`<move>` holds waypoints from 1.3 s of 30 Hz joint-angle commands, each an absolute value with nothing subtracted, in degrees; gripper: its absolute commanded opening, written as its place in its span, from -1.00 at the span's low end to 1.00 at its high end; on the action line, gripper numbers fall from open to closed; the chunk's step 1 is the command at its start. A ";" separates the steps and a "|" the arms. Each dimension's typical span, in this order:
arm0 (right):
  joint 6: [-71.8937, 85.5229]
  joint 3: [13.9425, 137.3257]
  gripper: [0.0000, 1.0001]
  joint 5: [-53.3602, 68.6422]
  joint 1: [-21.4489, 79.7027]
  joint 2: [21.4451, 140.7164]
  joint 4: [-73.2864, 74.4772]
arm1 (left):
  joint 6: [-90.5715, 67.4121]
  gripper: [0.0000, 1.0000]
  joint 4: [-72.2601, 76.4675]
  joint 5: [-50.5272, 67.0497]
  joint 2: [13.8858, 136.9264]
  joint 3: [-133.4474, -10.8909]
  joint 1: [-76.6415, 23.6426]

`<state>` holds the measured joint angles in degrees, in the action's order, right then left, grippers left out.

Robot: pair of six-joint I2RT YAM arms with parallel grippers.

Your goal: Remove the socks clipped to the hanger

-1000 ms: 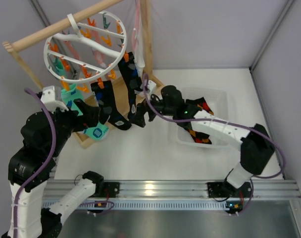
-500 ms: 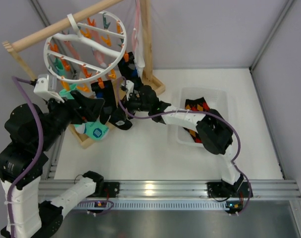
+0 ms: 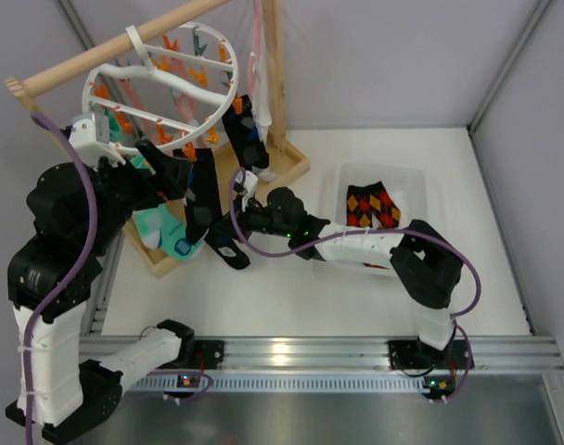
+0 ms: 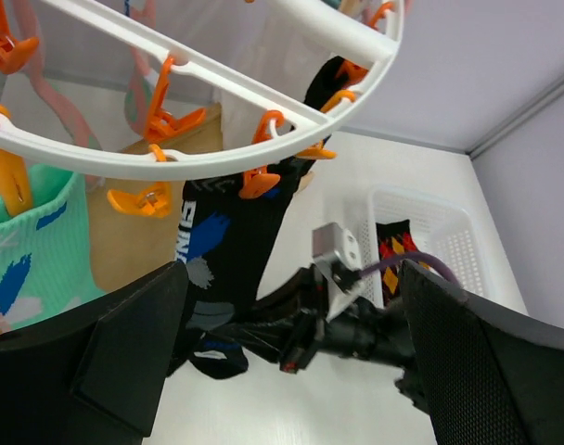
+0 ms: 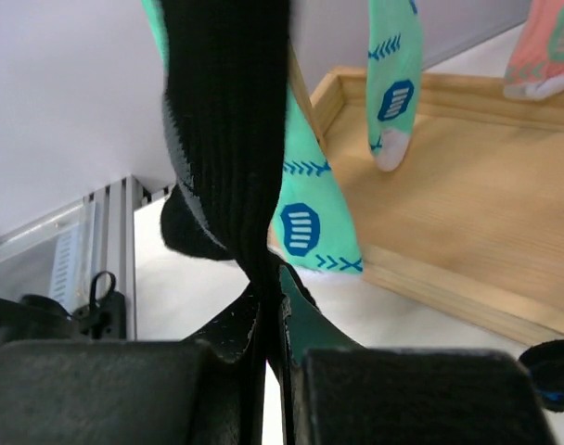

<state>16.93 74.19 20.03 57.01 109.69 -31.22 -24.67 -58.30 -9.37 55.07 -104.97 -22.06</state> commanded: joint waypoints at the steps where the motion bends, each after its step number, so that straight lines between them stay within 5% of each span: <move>1: 14.07 73.65 -1.00 11.36 61.08 101.87 -33.42 | -26.01 0.97 -59.06 -14.23 58.62 -106.00 -21.97; 12: 5.89 81.91 -1.00 -3.86 70.13 103.97 -15.30 | -24.53 0.97 -64.85 -25.39 61.08 -107.31 -22.06; 30: -4.74 97.03 -1.00 -16.79 80.15 114.43 -2.99 | -22.94 0.97 -69.43 -27.42 66.00 -110.39 -22.06; 39: -5.10 96.42 -1.00 -17.14 80.77 113.56 -3.87 | -21.54 0.66 -70.40 -36.99 70.84 -111.09 -22.15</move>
<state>-4.14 94.61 -16.29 79.40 113.89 -4.16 -22.92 -69.89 -32.45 70.70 -109.65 -22.06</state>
